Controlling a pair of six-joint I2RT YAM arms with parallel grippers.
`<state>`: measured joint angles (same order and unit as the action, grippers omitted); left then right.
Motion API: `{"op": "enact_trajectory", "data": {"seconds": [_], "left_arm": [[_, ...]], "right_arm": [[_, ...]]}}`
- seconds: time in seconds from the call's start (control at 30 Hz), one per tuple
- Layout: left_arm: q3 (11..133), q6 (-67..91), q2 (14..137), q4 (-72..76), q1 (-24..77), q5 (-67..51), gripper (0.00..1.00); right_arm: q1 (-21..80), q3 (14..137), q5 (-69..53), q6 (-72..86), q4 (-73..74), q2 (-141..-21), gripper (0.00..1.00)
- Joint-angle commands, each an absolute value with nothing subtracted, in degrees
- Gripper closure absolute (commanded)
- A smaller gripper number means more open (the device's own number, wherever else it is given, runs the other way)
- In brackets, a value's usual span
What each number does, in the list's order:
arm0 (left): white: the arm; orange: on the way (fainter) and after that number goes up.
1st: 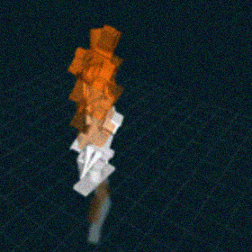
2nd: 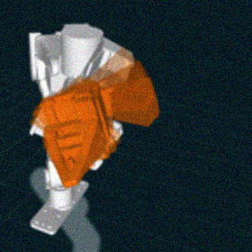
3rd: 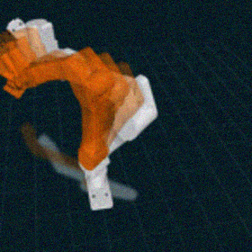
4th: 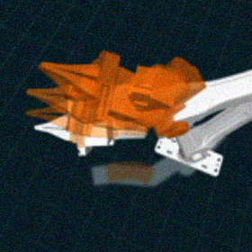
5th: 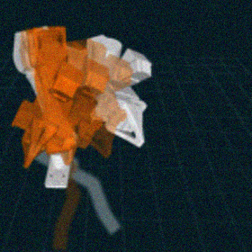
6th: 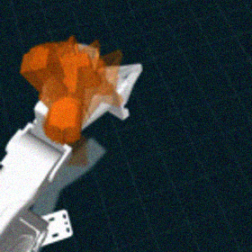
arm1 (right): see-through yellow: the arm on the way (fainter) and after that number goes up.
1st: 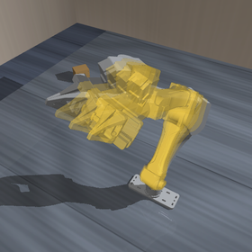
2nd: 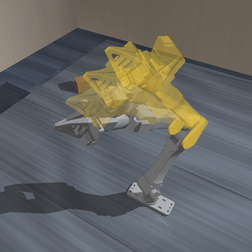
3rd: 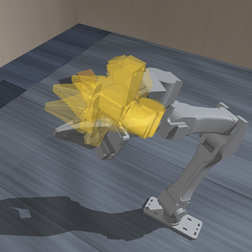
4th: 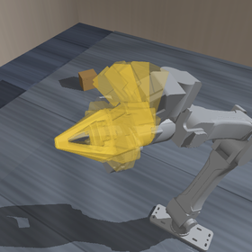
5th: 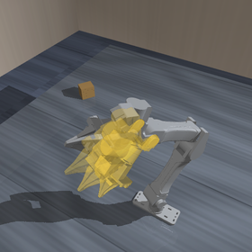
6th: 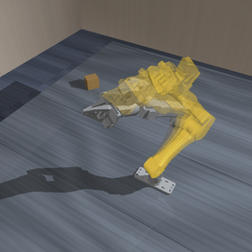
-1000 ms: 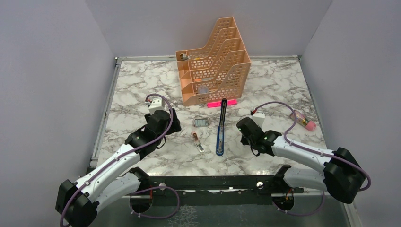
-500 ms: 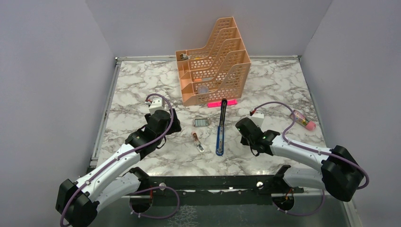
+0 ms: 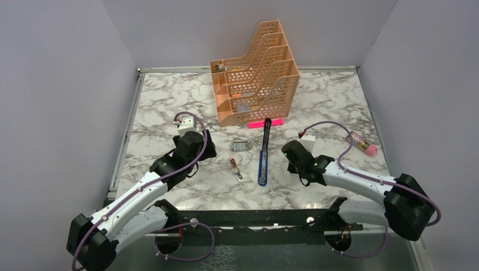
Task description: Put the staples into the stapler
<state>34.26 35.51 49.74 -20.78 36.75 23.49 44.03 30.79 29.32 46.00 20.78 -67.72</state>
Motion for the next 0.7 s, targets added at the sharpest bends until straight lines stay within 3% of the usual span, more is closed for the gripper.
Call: {"op": "enact_trajectory", "data": {"seconds": [0.0,0.67], "left_arm": [[35.4,35.1,49.6,-20.8,36.5,23.0,0.18],[35.3,35.1,49.7,-20.8,36.5,23.1,0.18]], "right_arm": [[43.3,31.3,31.5,45.2,21.8,-66.0,0.77],[43.2,30.2,30.3,43.8,19.6,-68.5,0.77]]}}
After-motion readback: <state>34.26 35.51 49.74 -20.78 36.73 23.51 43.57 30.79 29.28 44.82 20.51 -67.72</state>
